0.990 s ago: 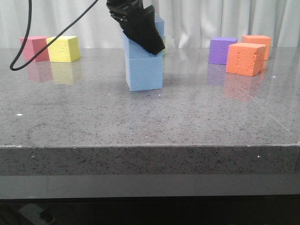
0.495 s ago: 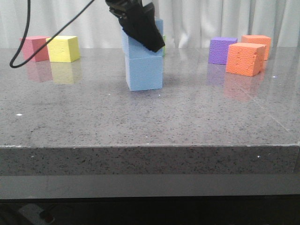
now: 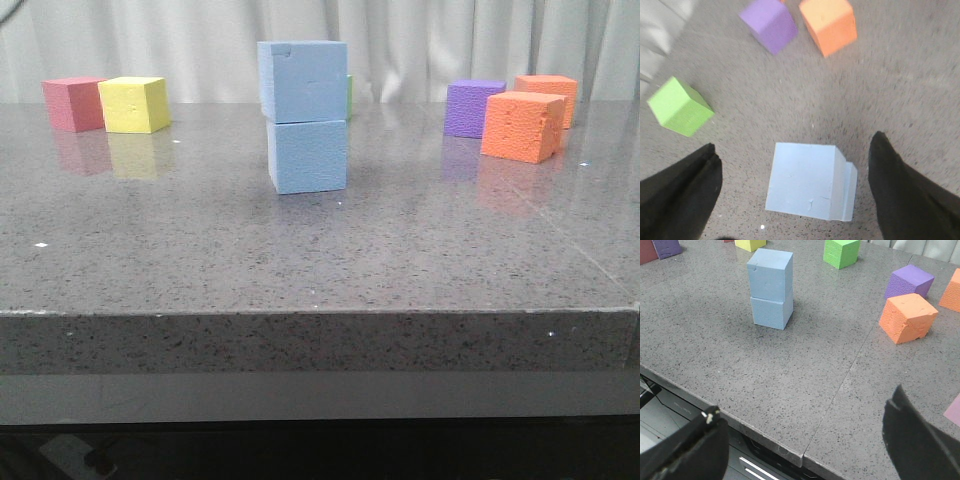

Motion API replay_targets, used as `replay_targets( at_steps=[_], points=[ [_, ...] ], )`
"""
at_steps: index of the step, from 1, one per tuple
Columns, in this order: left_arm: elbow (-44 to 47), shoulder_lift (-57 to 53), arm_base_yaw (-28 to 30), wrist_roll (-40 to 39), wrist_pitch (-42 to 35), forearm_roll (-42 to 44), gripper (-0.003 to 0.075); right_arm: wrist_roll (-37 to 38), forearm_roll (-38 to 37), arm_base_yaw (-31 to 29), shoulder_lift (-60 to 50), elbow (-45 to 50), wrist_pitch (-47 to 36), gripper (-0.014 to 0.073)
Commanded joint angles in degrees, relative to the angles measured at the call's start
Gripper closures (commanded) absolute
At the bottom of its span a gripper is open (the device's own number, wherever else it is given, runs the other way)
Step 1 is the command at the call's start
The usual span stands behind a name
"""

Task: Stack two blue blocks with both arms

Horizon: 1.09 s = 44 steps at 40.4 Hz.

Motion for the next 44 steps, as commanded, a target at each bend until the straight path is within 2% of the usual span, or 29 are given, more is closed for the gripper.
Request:
replay_targets(
  at_steps=[1,12,17,23,26,30,34,44],
  points=[
    [-1.65,-5.84,-0.48,-5.0,-2.59,-2.29,0.0133,-0.33,0.57,-0.4,0.27,-1.42,-4.16,-0.0031],
    [-1.65,-13.76,-0.48,-22.87,3.37,-2.29,0.0133,-0.33,0.57,-0.4,0.27,-1.42,-4.16,-0.0031],
    [-1.65,-16.61,-0.48,-26.12,7.69,-1.7,0.0133,-0.33,0.57,-0.4,0.27,-1.42,-4.16,-0.0031],
    [-1.55,-19.74,-0.48,-34.47,14.0,5.51,0.0135,-0.33,0.57,-0.4,0.27,-1.42,-4.16,-0.0031],
    [0.43,-21.79,-0.48,-37.07,14.0,9.49,0.0135,-0.33,0.57,-0.4,0.27,-1.42,-4.16,-0.0031],
    [6.16,-25.96,-0.48,-40.37,14.0,12.98,0.0135,-0.33,0.57,-0.4,0.27,-1.42,-4.16,-0.0031],
    [15.89,-30.87,-0.48,-40.83,11.61,13.43,0.0135,-0.33,0.57,-0.4,0.27,-1.42,-4.16,-0.0031],
    [43.27,-45.02,-0.48,-41.09,-2.19,13.44,0.0135,-0.33,0.84,-0.4,0.27,-0.84,-3.18,-0.0031]
  ],
)
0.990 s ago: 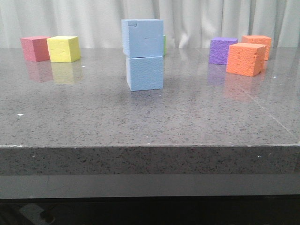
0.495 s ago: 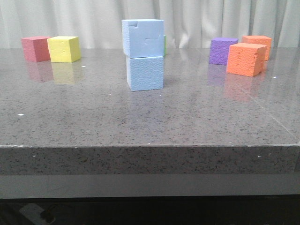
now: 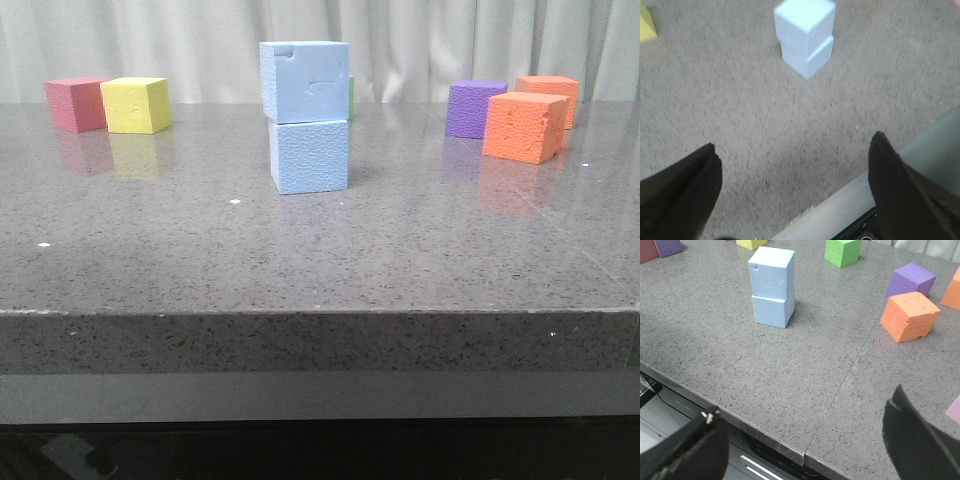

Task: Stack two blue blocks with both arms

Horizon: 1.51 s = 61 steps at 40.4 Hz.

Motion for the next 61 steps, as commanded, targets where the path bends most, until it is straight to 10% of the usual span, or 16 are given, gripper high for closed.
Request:
replay_targets(
  at_steps=[1,19,38,61],
  points=[
    [7.63,-5.12,-0.48,-0.7,-8.33,0.0,0.0135,-0.33,0.81,-0.4,0.36,-0.99,-3.51,-0.0031],
    [26.65,-14.05,-0.48,-0.7,-19.46,0.0,0.0145,-0.33,0.33,-0.4,0.37,-0.99,-3.35,-0.0008],
    [26.65,-13.58,-0.48,-0.7,-21.77,0.0,0.0698,-0.33,0.33,-0.4,0.37,-0.97,-3.09,0.0663],
    [30.25,-18.24,1.22,-0.7,-25.9,-1.59,0.0741,-0.33,0.33,-0.4,0.37,-0.97,-3.09,0.0661]
  ],
)
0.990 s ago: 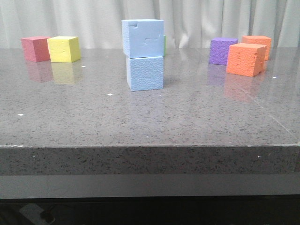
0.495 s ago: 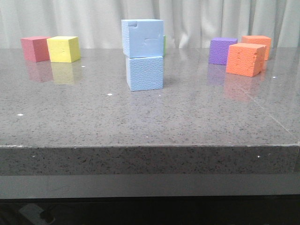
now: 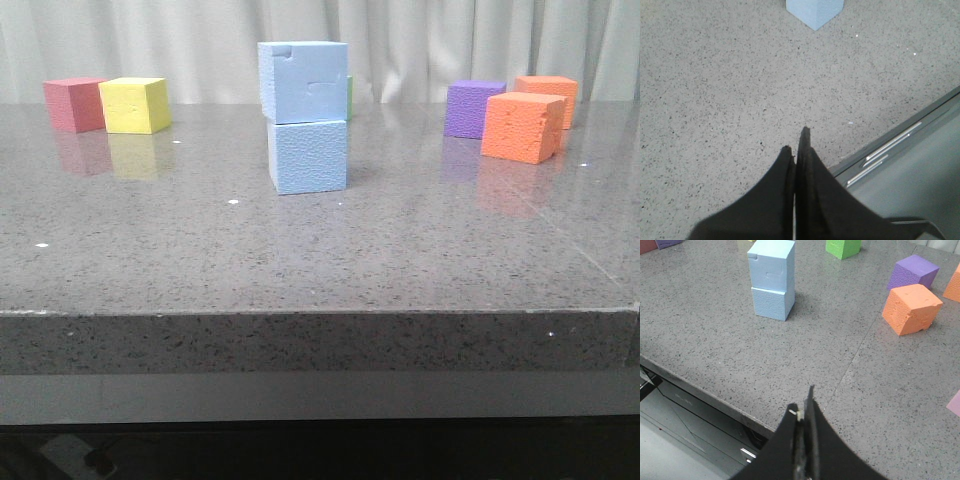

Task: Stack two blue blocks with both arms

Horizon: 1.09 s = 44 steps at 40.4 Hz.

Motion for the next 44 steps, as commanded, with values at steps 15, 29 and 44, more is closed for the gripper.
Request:
replay_targets(
  at_steps=[15,29,44],
  points=[
    [24.19,-28.78,18.39,0.16,-29.09,-1.06,0.0741,-0.22,0.33,-0.35,0.37,-1.29,-3.85,0.066],
    [44.85,-45.79,24.6,0.19,-46.6,-2.28,0.0741,-0.22,0.33,-0.35,0.37,-1.29,-3.85,0.066],
    [45.72,-45.54,24.5,-0.02,-46.71,-2.34,0.0741,-0.22,0.33,-0.35,0.37,-1.29,-3.7,0.066]
  ],
)
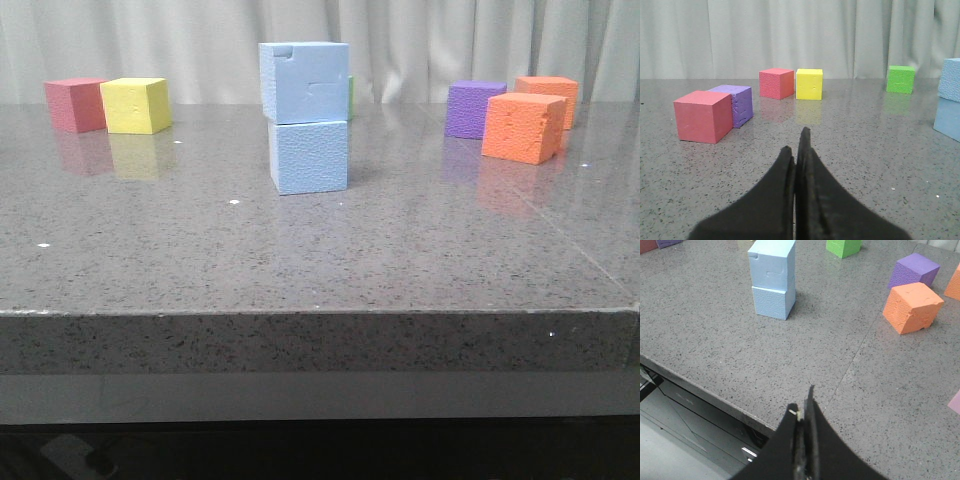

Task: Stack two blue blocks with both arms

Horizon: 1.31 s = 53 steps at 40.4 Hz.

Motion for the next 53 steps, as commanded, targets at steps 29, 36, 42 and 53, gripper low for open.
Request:
replay_targets(
  at_steps=[29,36,42,53],
  points=[
    [0.19,-1.03,-0.04,-4.14,-4.99,2.71,0.0741,-0.44,0.33,-0.35,0.37,-1.34,-3.84,0.066],
    [0.19,-1.03,-0.04,-4.14,-4.99,2.71,0.0741,-0.44,0.33,-0.35,0.37,-1.34,-3.84,0.066],
    [0.19,-1.03,-0.04,-4.14,-4.99,2.71,0.0741,-0.44,0.33,-0.35,0.37,-1.34,-3.84,0.066],
    [0.19,-1.03,-0.04,-4.14,-4.99,2.71,0.0741,-0.44,0.33,-0.35,0.37,-1.34,-3.84,0.066]
  ],
)
